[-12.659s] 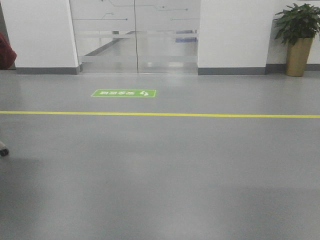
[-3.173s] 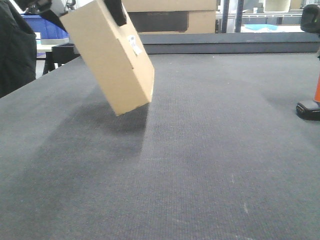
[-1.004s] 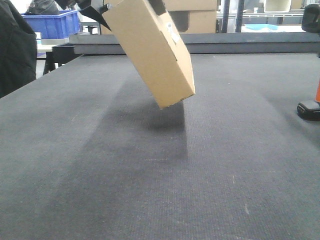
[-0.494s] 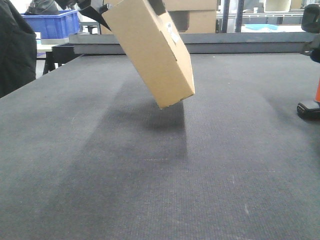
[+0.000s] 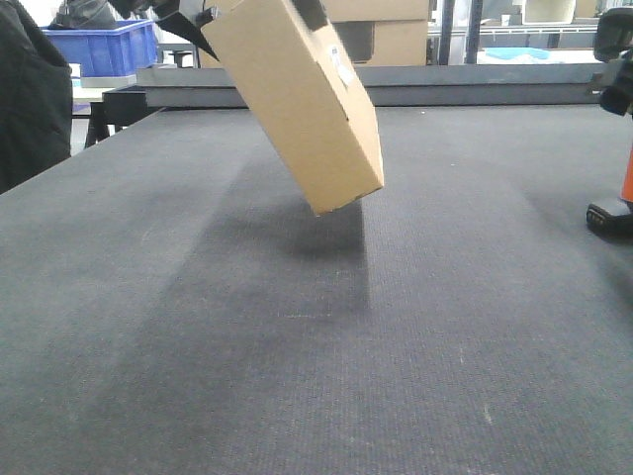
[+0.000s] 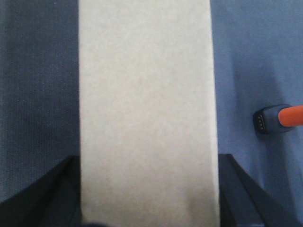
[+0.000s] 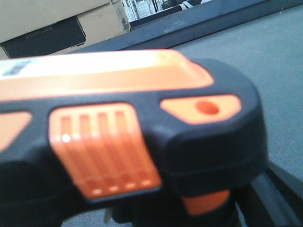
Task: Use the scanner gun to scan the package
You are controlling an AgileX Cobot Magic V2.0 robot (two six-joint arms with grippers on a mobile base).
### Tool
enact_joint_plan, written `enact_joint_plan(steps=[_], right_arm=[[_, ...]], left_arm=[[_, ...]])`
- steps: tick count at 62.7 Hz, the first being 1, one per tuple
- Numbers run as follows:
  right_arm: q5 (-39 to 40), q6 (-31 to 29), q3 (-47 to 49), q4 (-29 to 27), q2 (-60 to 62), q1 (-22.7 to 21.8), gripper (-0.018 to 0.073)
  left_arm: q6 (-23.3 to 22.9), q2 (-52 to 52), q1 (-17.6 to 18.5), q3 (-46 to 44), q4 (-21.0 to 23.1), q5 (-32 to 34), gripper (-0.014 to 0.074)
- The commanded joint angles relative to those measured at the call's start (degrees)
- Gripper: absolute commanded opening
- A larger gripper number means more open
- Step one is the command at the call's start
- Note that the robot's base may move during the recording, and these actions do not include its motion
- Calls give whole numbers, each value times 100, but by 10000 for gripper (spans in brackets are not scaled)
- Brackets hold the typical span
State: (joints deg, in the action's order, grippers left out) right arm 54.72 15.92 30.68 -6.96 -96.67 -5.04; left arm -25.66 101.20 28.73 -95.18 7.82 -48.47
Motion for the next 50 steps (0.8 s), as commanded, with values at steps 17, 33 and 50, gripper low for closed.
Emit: enact_joint_plan(steps=[17, 33, 50], right_arm=[[118, -41, 28, 17, -41, 4, 223], [131, -95, 28, 17, -41, 4, -160], [561, -719, 52, 33, 235, 4, -162]], left_arm=[[-45, -12, 24, -11, 1, 146, -111], [-45, -12, 24, -11, 1, 146, -111], [-45, -12, 24, -11, 178, -32, -111]])
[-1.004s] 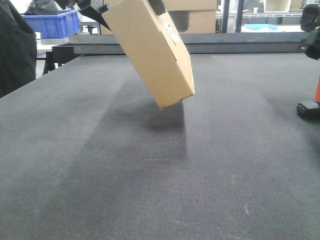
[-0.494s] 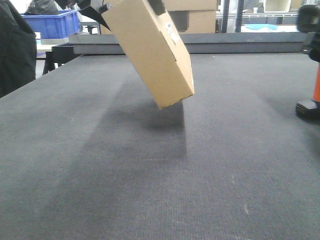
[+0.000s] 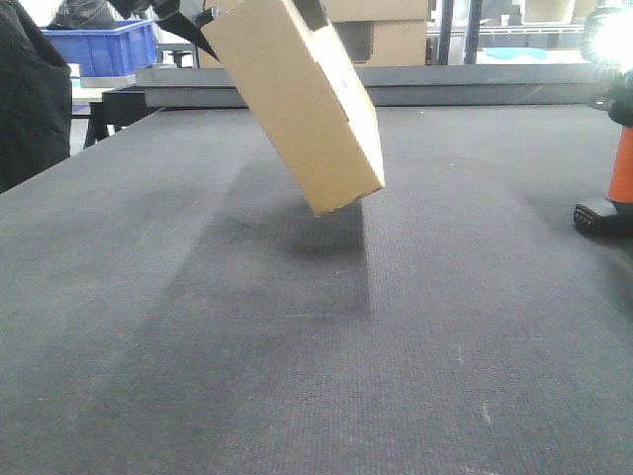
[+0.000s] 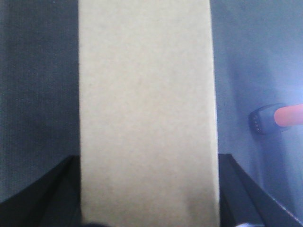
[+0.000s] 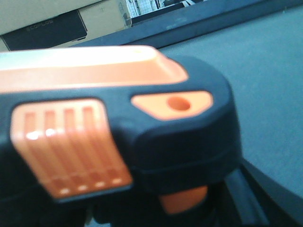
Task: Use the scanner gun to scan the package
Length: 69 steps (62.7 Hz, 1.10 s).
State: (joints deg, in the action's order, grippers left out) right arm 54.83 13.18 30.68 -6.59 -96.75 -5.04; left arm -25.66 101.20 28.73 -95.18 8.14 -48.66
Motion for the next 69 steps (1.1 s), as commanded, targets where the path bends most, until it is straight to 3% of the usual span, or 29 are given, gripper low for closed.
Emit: enact_joint_plan(steps=[1, 8, 21, 46, 54, 60, 69], right_arm=[[550, -526, 57, -13, 276, 4, -162], [539, -1318, 66, -226, 500, 17, -154], [513, -3318, 66, -1338, 804, 17, -154], [260, -3824, 66, -1274, 814, 17, -154], [260, -3646, 66, -1274, 814, 17, -154], [219, -2333, 66, -1263, 814, 77, -154], [215, -1131, 66, -1280, 716, 327, -154]], left_arm=[[-45, -12, 24, -11, 162, -26, -111], [-45, -12, 24, -11, 289, -27, -111], [-45, -12, 24, -11, 432, -149, -111], [-45, -12, 24, -11, 432, -65, -111], [-45, -12, 24, -11, 432, -91, -111], [-45, -12, 24, -11, 421, -90, -111], [-45, -12, 24, -11, 410, -90, -111]])
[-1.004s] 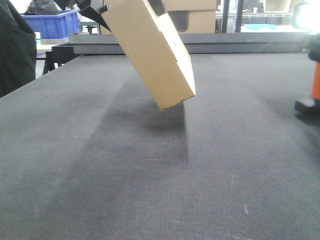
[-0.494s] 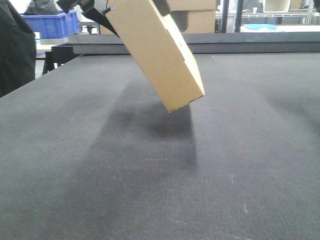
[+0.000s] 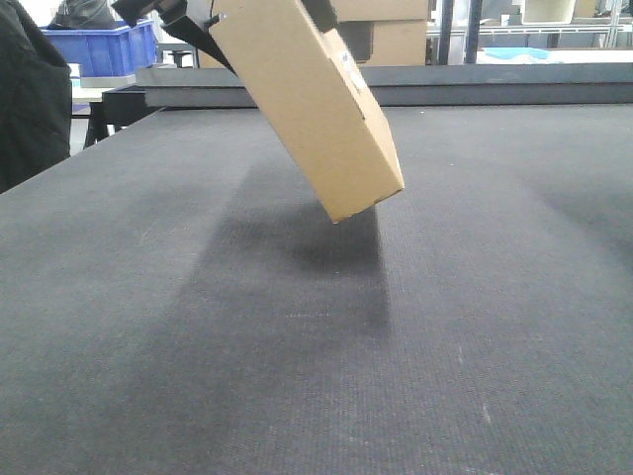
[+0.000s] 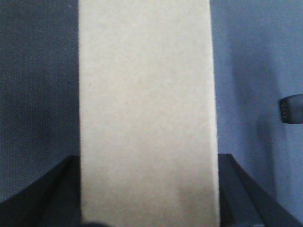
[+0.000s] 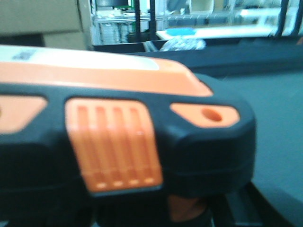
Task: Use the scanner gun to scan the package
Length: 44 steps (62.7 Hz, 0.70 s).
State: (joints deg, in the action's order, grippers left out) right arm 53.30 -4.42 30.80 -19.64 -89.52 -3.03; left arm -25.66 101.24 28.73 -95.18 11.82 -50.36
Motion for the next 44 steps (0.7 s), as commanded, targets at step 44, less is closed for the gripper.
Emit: enact_joint_plan(steps=[44], right_arm=[[1363, 652, 55, -529, -920, 723, -154]], left_arm=[[-45, -15, 24, -11, 31, 81, -111]])
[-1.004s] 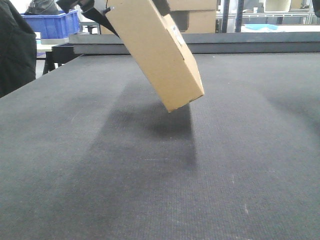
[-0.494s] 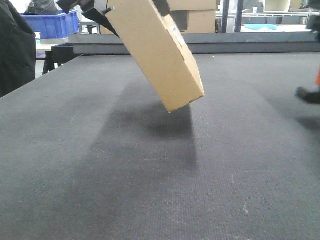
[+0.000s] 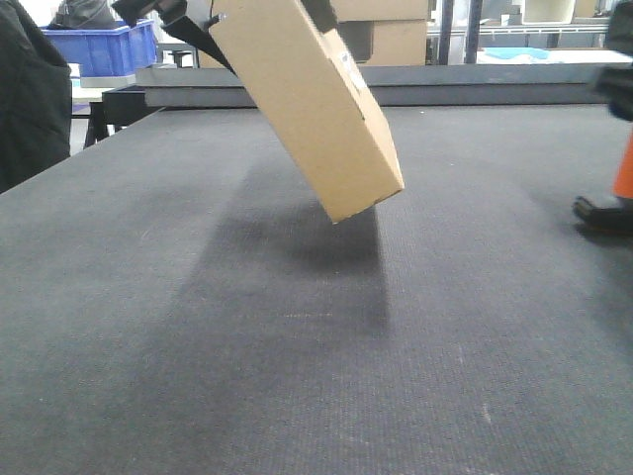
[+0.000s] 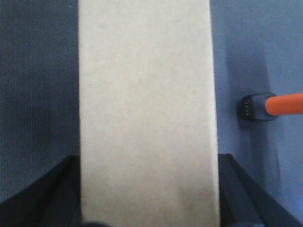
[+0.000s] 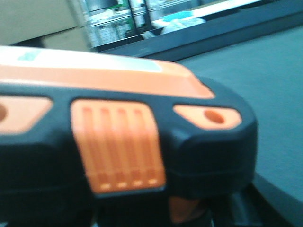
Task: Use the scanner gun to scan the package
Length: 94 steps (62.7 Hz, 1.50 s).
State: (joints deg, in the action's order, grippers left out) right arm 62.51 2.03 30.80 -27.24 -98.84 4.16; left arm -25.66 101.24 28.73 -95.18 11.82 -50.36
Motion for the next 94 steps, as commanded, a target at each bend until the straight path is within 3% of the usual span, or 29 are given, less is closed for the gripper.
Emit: enact_joint_plan(steps=[1, 37, 41, 52, 61, 76, 94], right_arm=[[428, 7, 55, 231, 12, 4, -154], [78, 7, 55, 320, 12, 4, -148], [78, 7, 55, 320, 12, 4, -90], [78, 7, 55, 320, 12, 4, 270], [-141, 7, 55, 345, 12, 4, 460], [-262, 7, -136, 1204, 34, 4, 521], [-62, 7, -859, 1289, 327, 4, 521]], left_arm=[[-45, -15, 24, -11, 31, 81, -111], [-45, -15, 24, -11, -8, 130, -111], [-45, -15, 24, -11, -8, 130, -111], [-45, -15, 24, -11, -8, 130, -111], [-45, -15, 24, -11, -8, 130, -111], [-45, -15, 24, -11, -8, 130, -111], [-45, -15, 24, -11, -8, 130, -111]])
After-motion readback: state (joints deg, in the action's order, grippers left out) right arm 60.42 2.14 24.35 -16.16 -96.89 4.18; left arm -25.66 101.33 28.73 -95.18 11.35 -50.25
